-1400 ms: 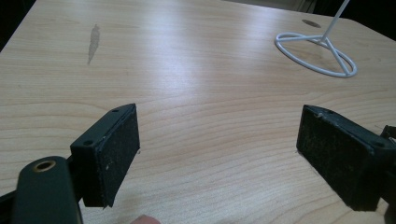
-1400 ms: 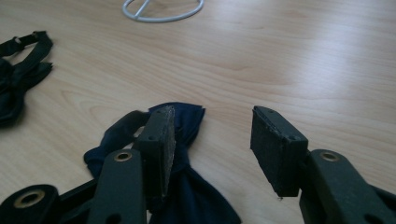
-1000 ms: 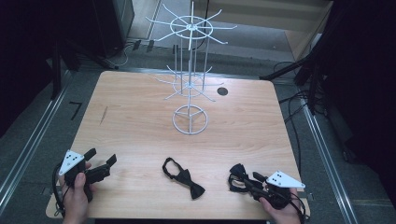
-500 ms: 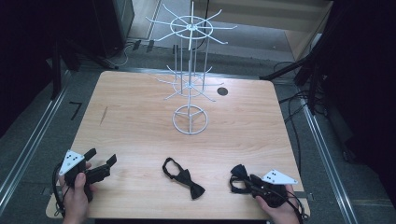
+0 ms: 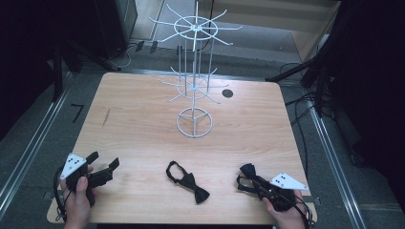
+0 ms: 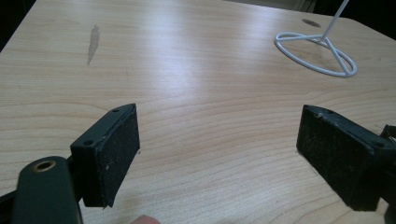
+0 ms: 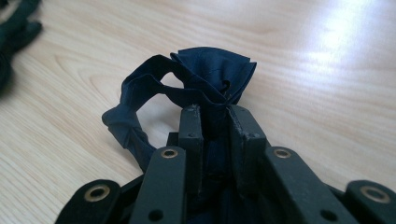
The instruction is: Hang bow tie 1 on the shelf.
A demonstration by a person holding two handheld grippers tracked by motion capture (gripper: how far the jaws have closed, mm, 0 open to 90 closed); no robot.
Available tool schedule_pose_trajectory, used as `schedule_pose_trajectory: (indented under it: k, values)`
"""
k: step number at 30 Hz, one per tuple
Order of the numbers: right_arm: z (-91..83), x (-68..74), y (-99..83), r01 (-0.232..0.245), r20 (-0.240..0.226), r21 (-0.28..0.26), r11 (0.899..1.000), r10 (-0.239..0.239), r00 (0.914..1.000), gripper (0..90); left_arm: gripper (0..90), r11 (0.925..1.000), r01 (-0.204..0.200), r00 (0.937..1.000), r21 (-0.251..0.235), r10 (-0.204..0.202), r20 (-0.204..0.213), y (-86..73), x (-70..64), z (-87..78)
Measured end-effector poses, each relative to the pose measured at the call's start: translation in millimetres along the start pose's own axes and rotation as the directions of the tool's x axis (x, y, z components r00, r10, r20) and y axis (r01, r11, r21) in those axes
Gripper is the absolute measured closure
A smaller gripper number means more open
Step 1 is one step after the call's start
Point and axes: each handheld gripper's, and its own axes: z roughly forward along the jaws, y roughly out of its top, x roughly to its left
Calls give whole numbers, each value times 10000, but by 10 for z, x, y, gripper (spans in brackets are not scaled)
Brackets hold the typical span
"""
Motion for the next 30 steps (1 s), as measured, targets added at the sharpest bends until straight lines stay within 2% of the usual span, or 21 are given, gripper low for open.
schedule_pose_trajectory:
  k: [4,5,12,18,30]
  values:
    - [-10,56,46,158,-10,-284,9995,-159,9999,779,141,10000,-10,10000,6,10,-4,0,0,-1]
    - [-19,82,77,194,6,-508,9985,-194,9998,779,142,10000,-16,10000,12,16,-5,0,-1,0]
    - [-77,166,163,179,161,-1131,9934,-162,9997,779,141,10000,24,10000,-45,-24,-7,-2,-3,-2]
    - [-145,239,271,212,273,-1831,9829,-165,9995,779,141,10000,39,10000,-52,-39,-11,-2,-2,-2]
    - [-173,315,395,305,356,-2420,9698,-226,9991,779,141,10000,43,10000,-66,-43,-9,-3,-2,-2]
